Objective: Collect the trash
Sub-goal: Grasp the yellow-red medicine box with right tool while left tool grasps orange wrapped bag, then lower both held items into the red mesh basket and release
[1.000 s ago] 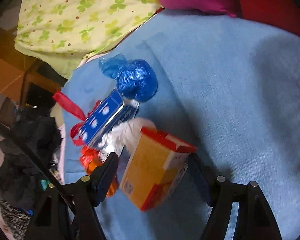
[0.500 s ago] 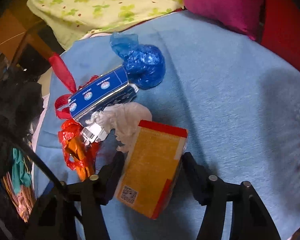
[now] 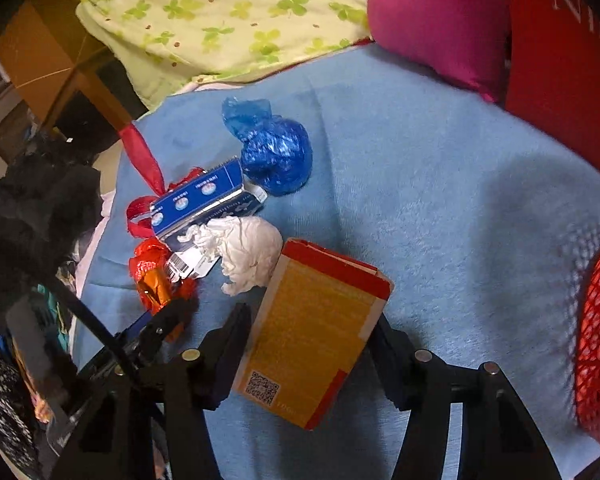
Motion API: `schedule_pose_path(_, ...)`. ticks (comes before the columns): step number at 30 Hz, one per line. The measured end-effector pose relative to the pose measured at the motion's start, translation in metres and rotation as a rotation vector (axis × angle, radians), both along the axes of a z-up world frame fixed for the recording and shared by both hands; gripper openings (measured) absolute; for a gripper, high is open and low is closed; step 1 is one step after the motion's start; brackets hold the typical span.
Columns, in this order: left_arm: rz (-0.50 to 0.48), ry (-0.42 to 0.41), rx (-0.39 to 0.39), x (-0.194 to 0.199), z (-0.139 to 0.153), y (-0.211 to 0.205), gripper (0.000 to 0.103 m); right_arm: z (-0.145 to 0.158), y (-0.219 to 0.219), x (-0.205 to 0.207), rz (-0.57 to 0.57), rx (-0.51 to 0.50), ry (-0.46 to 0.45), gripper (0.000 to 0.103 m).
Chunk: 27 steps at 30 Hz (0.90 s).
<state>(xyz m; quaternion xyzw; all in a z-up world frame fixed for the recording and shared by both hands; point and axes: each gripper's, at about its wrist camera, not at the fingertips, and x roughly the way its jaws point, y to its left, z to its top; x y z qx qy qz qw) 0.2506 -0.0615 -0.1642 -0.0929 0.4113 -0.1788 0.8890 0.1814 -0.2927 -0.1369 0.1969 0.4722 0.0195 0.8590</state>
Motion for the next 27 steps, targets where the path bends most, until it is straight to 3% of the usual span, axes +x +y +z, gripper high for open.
schedule_pose_path(10, -0.032, -0.161, -0.011, -0.064, 0.041, -0.004, 0.032, 0.042, -0.013, -0.028, 0.012, 0.015, -0.210, 0.061)
schedule_pose_path(13, -0.039, -0.176, -0.039, -0.086, 0.050, -0.010, 0.032, 0.061, -0.021, -0.041, 0.013, 0.021, -0.297, 0.061)
schedule_pose_path(21, -0.128, -0.245, 0.005, -0.118, 0.099, -0.054, 0.032, 0.107, -0.042, -0.088, -0.015, -0.003, -0.528, 0.061)
schedule_pose_path(27, -0.207, -0.307, -0.011, -0.141, 0.133, -0.090, 0.032, 0.123, -0.089, -0.120, -0.108, 0.029, -0.592, 0.061)
